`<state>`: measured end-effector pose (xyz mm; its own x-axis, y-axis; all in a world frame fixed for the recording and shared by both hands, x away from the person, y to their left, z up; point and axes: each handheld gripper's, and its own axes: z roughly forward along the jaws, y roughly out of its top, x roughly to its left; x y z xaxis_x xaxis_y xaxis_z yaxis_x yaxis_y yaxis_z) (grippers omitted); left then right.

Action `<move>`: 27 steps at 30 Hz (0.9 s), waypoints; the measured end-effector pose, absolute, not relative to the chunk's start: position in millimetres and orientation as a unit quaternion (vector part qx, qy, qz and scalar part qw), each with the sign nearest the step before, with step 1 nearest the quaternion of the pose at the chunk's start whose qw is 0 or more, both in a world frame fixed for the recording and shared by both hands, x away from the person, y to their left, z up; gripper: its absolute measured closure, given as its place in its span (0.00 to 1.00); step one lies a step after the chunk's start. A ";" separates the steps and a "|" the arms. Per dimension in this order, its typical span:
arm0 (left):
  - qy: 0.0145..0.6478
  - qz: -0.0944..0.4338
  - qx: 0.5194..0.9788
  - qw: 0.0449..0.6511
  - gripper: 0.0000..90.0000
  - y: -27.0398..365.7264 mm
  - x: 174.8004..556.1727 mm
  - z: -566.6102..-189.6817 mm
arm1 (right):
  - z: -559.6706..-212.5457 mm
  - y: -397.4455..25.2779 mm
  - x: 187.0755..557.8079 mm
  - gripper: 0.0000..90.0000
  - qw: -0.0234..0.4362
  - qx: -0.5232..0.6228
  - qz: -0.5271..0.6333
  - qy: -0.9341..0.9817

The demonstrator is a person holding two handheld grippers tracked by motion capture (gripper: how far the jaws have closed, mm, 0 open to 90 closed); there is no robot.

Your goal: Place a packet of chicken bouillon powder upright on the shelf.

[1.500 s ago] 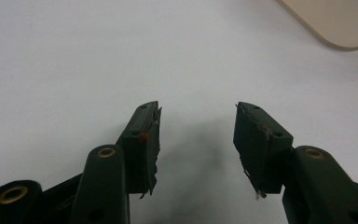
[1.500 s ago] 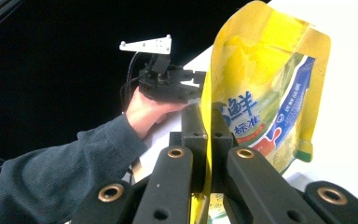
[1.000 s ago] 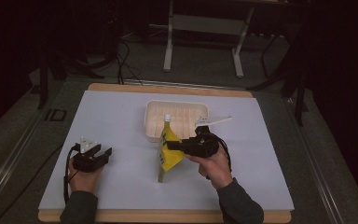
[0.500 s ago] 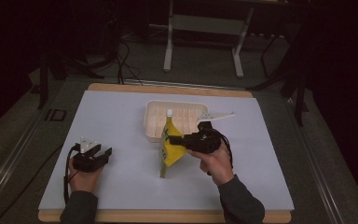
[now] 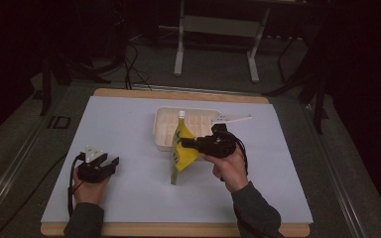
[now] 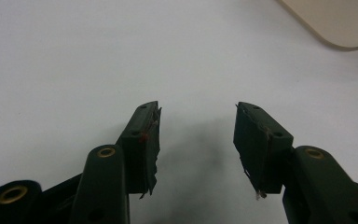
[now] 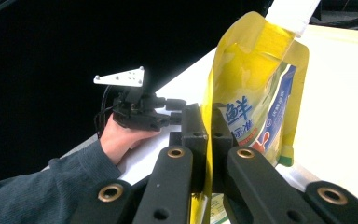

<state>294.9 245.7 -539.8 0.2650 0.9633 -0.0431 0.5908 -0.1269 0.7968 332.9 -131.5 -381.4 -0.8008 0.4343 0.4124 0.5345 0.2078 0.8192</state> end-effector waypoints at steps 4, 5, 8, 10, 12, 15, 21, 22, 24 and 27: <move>0.550 0.255 0.706 0.366 0.56 245.6 294.9 -539.8 | -381.3 -131.9 334.2 1.00 0.043 -0.314 -0.547 -0.775; 0.550 0.255 0.706 0.366 0.56 245.6 294.9 -539.8 | -381.3 -131.9 334.2 1.00 0.043 -0.314 -0.547 -0.775; 0.550 0.254 0.706 0.366 0.56 245.7 294.9 -539.8 | -381.2 -132.0 336.6 1.00 0.041 -0.316 -0.548 -0.773; 0.550 0.255 0.706 0.366 0.56 245.7 294.9 -539.8 | -380.7 -131.7 337.6 1.00 0.039 -0.316 -0.548 -0.774; 0.550 0.254 0.706 0.366 0.56 245.7 295.0 -539.9 | -380.2 -131.5 338.5 1.00 0.037 -0.318 -0.548 -0.773; 0.550 0.254 0.706 0.366 0.56 245.7 294.9 -539.8 | -379.6 -131.7 339.7 1.00 0.034 -0.320 -0.548 -0.772; 0.550 0.254 0.706 0.366 0.56 245.7 294.9 -539.8 | -377.9 -131.9 341.5 1.00 0.032 -0.321 -0.550 -0.771; 0.550 0.254 0.706 0.366 0.56 245.7 295.0 -539.8 | -377.4 -132.0 341.4 1.00 0.031 -0.320 -0.550 -0.771; 0.550 0.254 0.706 0.366 0.56 245.7 295.0 -539.8 | -375.0 -131.6 339.9 1.00 0.030 -0.317 -0.552 -0.771; 0.550 0.255 0.706 0.366 0.55 245.6 294.9 -539.8 | -372.9 -131.9 339.3 1.00 0.028 -0.316 -0.554 -0.770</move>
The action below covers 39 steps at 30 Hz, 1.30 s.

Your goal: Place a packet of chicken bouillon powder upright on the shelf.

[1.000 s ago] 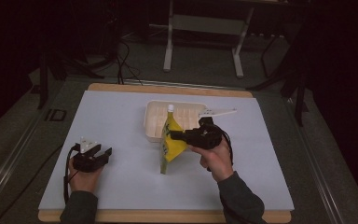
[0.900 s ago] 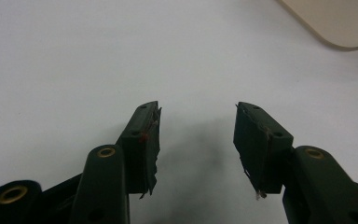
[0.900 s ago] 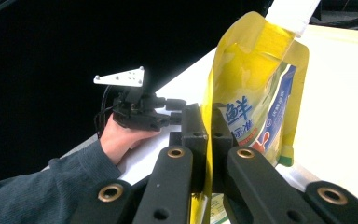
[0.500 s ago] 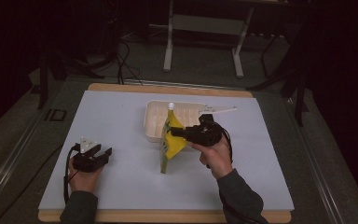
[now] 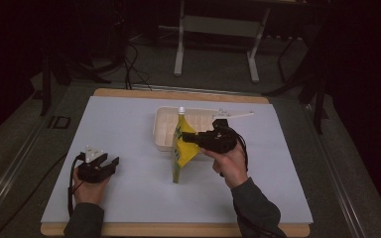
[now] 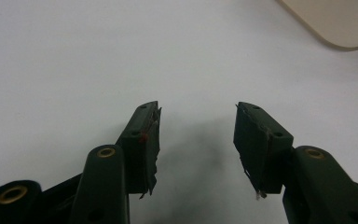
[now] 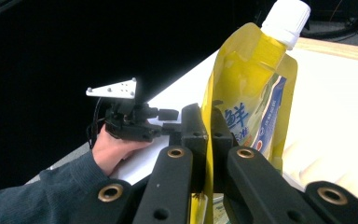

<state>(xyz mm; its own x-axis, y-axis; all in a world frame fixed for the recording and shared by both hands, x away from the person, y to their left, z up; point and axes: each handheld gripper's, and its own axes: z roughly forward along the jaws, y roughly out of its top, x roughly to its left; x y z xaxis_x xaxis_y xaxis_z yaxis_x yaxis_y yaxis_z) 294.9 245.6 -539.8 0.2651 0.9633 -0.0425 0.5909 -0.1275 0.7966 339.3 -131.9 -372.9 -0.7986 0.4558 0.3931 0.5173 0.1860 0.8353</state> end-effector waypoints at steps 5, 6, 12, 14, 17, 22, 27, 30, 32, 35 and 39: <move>0.551 0.254 0.706 0.366 0.55 245.7 295.0 -539.9 | -367.5 -134.2 340.2 1.00 0.024 -0.319 -0.565 -0.761; 0.550 0.254 0.706 0.366 0.55 245.7 295.0 -539.8 | -366.8 -134.3 340.6 1.00 0.022 -0.320 -0.565 -0.760; 0.550 0.254 0.706 0.366 0.55 245.7 295.0 -539.8 | -365.0 -133.6 343.7 1.00 0.011 -0.325 -0.565 -0.758; 0.551 0.254 0.706 0.366 0.55 245.8 295.0 -539.8 | -364.7 -133.3 345.4 1.00 0.009 -0.329 -0.566 -0.756; 0.551 0.254 0.706 0.366 0.55 245.6 295.1 -539.9 | -363.7 -133.1 348.5 1.00 0.002 -0.334 -0.567 -0.753; 0.551 0.253 0.706 0.366 0.55 245.8 295.1 -539.9 | -363.3 -131.0 353.2 1.00 -0.003 -0.338 -0.569 -0.750; 0.551 0.253 0.706 0.367 0.55 245.8 295.1 -539.8 | -365.0 -129.7 358.9 1.00 -0.006 -0.347 -0.569 -0.745; 0.551 0.253 0.706 0.366 0.55 245.8 295.1 -539.9 | -366.1 -129.7 361.2 1.00 -0.007 -0.352 -0.569 -0.743; 0.551 0.253 0.706 0.366 0.55 245.7 295.1 -539.9 | -367.4 -129.5 364.1 1.00 -0.008 -0.357 -0.570 -0.740; 0.551 0.253 0.706 0.367 0.55 245.8 295.1 -539.8 | -367.8 -129.3 365.9 1.00 -0.009 -0.360 -0.569 -0.739; 0.551 0.254 0.705 0.367 0.55 245.6 295.2 -540.0 | -367.1 -128.6 371.7 1.00 -0.015 -0.366 -0.569 -0.736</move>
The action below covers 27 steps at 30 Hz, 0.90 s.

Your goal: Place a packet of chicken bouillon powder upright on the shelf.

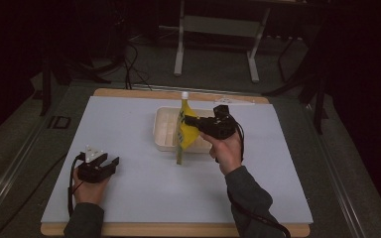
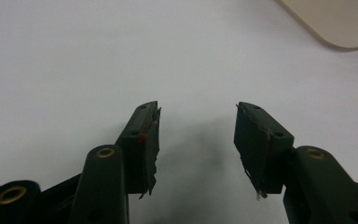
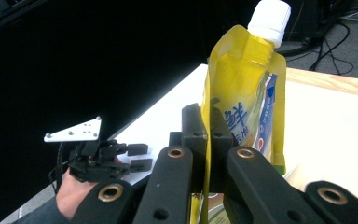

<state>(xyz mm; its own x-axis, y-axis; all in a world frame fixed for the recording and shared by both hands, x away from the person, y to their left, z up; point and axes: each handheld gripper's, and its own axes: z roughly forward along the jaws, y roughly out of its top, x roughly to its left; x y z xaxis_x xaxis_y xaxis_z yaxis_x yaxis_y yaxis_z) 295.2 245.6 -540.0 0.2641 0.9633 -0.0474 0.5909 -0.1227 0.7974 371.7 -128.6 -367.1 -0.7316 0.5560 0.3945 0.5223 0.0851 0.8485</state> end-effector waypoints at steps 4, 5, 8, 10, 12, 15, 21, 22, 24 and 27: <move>0.551 0.253 0.705 0.368 0.55 245.6 295.2 -540.0 | -367.0 -126.0 375.3 1.00 0.014 0.367 0.566 0.738; 0.550 0.253 0.706 0.367 0.55 245.7 295.1 -539.8 | -367.0 -126.0 375.3 1.00 0.014 0.367 0.566 0.738; 0.551 0.254 0.706 0.367 0.55 245.5 295.2 -540.0 | -367.8 -124.2 377.9 1.00 0.012 0.371 0.565 0.737; 0.550 0.254 0.705 0.368 0.55 245.5 295.2 -539.9 | -368.3 -122.2 379.5 1.00 0.011 0.372 0.566 0.736; 0.550 0.254 0.705 0.368 0.55 245.6 295.1 -539.9 | -368.5 -119.9 380.9 1.00 0.012 0.372 0.566 0.736; 0.550 0.253 0.705 0.368 0.55 245.6 295.1 -539.9 | -368.3 -116.9 383.0 1.00 0.011 0.373 0.566 0.735; 0.550 0.253 0.705 0.369 0.55 245.6 295.1 -539.8 | -367.9 -113.5 387.3 1.00 0.013 0.380 0.565 0.732; 0.550 0.253 0.705 0.369 0.55 245.6 295.1 -539.8 | -367.9 -113.5 387.3 1.00 0.013 0.380 0.565 0.732; 0.550 0.253 0.705 0.369 0.55 245.6 295.2 -539.8 | -367.7 -113.6 388.8 1.00 0.013 0.383 0.565 0.731; 0.550 0.253 0.705 0.369 0.55 245.6 295.2 -539.8 | -367.8 -113.9 390.3 1.00 0.013 0.386 0.565 0.729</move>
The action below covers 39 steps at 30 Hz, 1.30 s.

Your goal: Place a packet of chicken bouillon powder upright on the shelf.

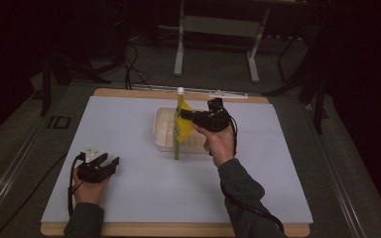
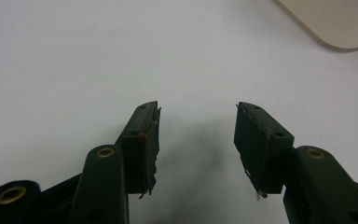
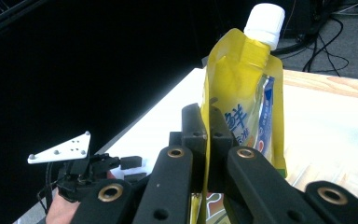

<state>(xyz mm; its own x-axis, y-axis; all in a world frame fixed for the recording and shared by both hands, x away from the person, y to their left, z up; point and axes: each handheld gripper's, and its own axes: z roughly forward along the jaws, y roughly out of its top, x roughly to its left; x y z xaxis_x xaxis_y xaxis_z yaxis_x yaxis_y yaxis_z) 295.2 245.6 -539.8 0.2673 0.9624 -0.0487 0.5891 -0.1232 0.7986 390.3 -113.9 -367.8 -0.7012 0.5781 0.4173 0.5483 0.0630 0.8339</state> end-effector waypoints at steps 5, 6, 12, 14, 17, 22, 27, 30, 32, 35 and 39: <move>0.550 0.253 0.706 0.368 0.55 245.5 295.3 -539.8 | -368.0 -116.2 395.7 1.00 0.015 0.396 0.564 0.724; 0.550 0.253 0.706 0.368 0.55 245.5 295.3 -539.8 | -367.8 -116.4 396.2 1.00 0.016 0.398 0.563 0.724; 0.549 0.253 0.706 0.368 0.55 245.4 295.2 -539.8 | -367.8 -117.8 400.8 1.00 0.021 0.406 0.567 0.717; 0.549 0.253 0.706 0.368 0.55 245.4 295.3 -539.8 | -368.4 -118.1 403.7 1.00 0.022 0.410 0.569 0.712; 0.549 0.253 0.706 0.369 0.55 245.4 295.2 -539.7 | -368.8 -117.7 405.6 1.00 0.023 0.410 0.571 0.711; 0.548 0.254 0.706 0.368 0.55 245.6 295.4 -539.7 | -368.7 -116.3 410.4 1.00 0.033 0.413 0.572 0.708; 0.549 0.254 0.706 0.368 0.55 245.3 295.3 -539.8 | -367.5 -112.3 415.1 1.00 0.047 0.416 0.568 0.708; 0.548 0.253 0.707 0.369 0.55 245.3 295.1 -539.7 | -367.8 -111.5 417.1 1.00 0.049 0.419 0.568 0.707; 0.548 0.253 0.707 0.369 0.55 245.3 295.1 -539.7 | -368.0 -111.7 419.7 1.00 0.050 0.424 0.569 0.703; 0.548 0.253 0.707 0.369 0.55 245.4 295.2 -539.7 | -368.3 -112.2 423.0 1.00 0.052 0.429 0.569 0.699; 0.548 0.253 0.706 0.369 0.55 245.5 295.2 -539.7 | -368.6 -111.6 426.7 1.00 0.057 0.431 0.570 0.697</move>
<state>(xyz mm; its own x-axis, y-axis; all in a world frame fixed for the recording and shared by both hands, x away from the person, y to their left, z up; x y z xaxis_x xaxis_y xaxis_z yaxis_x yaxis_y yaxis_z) 295.2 245.5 -539.7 0.2707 0.9615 -0.0479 0.5877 -0.1256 0.7993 426.7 -111.6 -368.6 -0.6214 0.6665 0.4119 0.5356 -0.0224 0.8442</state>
